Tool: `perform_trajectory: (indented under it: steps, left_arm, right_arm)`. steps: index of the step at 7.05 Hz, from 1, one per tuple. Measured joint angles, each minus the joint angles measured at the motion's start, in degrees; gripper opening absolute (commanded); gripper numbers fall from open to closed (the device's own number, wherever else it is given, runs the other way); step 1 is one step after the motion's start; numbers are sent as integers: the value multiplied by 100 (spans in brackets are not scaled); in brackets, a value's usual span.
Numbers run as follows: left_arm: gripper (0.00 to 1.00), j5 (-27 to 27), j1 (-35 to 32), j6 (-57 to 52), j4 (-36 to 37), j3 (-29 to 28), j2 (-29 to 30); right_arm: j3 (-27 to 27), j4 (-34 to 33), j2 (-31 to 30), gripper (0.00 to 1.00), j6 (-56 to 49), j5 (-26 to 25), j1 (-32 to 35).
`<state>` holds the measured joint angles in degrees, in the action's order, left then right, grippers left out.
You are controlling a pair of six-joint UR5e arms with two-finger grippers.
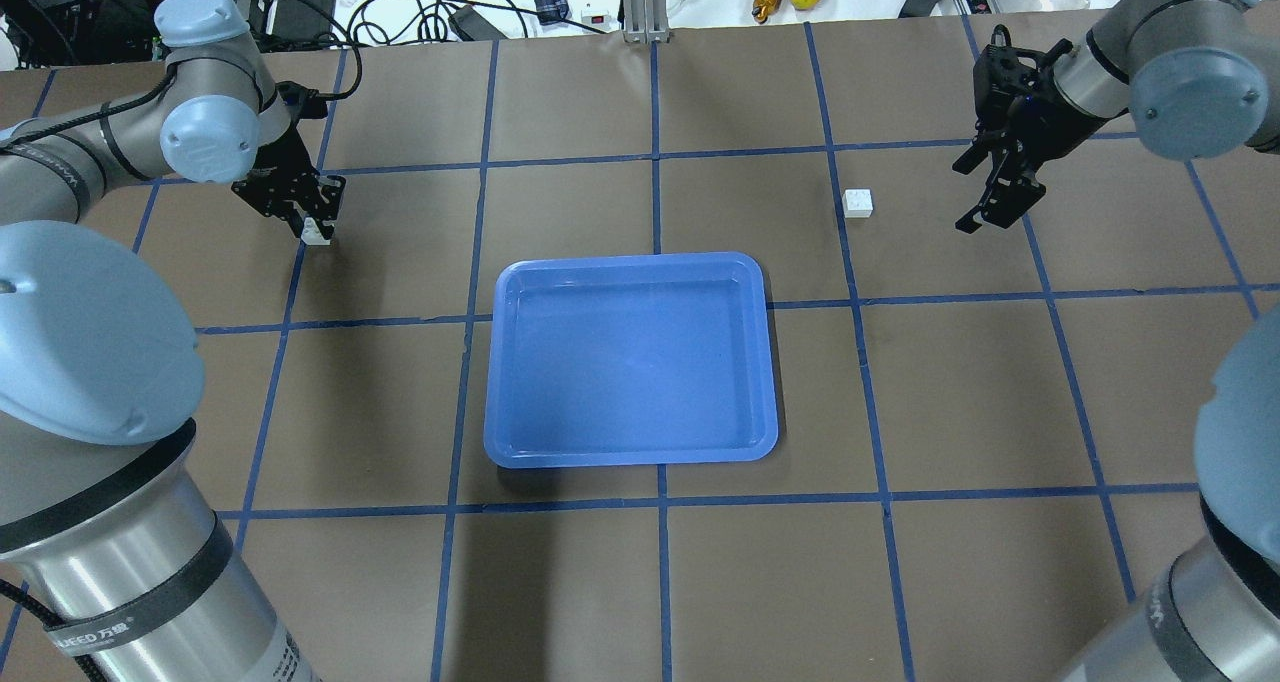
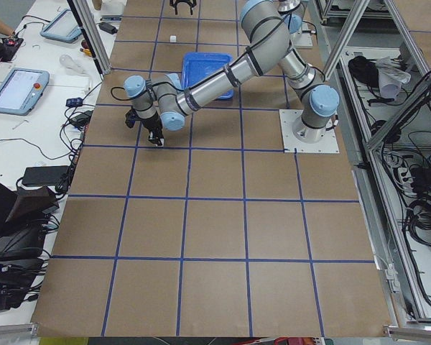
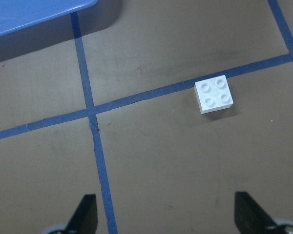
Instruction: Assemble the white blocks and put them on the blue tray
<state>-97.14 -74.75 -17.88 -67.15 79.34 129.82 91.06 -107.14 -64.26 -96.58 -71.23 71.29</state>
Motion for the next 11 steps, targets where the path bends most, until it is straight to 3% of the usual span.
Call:
perform_trajectory:
  steps: [1,3,6,8,11]
  left_arm:
    - [16,10,-1,6,-95,-7,-81]
    - [15,294,-124,172,-971,-4,-531]
    - [8,630,-1013,999,-1706,354,-1512]
    - [6,791,-1632,1495,-1625,928,-2039]
    - [6,893,-2493,2484,-593,1626,-2183]
  right_arm:
    - [-29,-80,38,100,-9,-18,7]
    - [-166,-346,342,100,-55,-27,23]
    - [-451,-456,648,100,-450,27,90]
    - [-492,-572,789,100,-956,134,154]
    - [-505,-605,1043,100,-1008,302,243]
